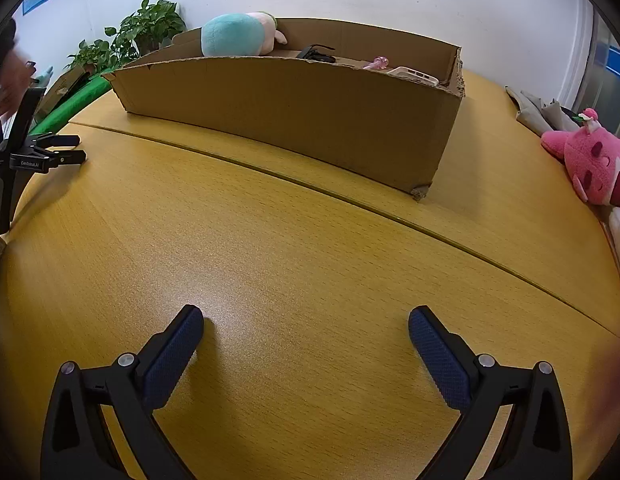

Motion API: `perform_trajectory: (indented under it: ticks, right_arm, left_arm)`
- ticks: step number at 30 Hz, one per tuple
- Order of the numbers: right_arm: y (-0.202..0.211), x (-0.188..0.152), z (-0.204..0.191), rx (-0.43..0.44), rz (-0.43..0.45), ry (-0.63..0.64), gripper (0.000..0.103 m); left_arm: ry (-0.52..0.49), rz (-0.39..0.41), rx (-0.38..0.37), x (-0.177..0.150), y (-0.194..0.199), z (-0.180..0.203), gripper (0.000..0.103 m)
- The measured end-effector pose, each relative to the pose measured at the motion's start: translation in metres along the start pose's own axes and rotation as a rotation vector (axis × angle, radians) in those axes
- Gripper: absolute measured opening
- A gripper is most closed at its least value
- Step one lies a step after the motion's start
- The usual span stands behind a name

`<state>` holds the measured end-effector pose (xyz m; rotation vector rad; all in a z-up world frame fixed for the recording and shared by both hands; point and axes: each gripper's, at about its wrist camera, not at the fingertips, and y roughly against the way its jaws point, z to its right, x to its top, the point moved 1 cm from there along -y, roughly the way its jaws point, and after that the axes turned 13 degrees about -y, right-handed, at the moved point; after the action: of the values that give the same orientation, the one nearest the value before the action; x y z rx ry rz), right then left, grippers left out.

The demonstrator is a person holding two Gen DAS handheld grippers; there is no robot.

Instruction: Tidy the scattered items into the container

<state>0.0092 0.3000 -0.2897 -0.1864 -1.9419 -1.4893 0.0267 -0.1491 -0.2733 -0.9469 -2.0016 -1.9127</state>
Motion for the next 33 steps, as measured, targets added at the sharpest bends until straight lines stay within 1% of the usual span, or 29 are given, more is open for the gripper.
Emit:
perform_trajectory:
  ticks: [1, 4, 33]
  right_arm:
    - [0.000, 0.000, 0.000, 0.000, 0.000, 0.000, 0.103]
    - [0.000, 0.001, 0.000, 0.001, 0.000, 0.001, 0.103]
    - [0.002, 0.000, 0.002, 0.006, -0.002, 0.001, 0.103]
  left_arm:
    - [-0.002, 0.004, 0.005, 0.009, -0.004, 0.005, 0.103]
    - [-0.001, 0.001, 0.004, 0.018, -0.010, 0.010, 0.103]
    - [-0.001, 0.005, 0.002, 0.018, -0.020, 0.011, 0.103]
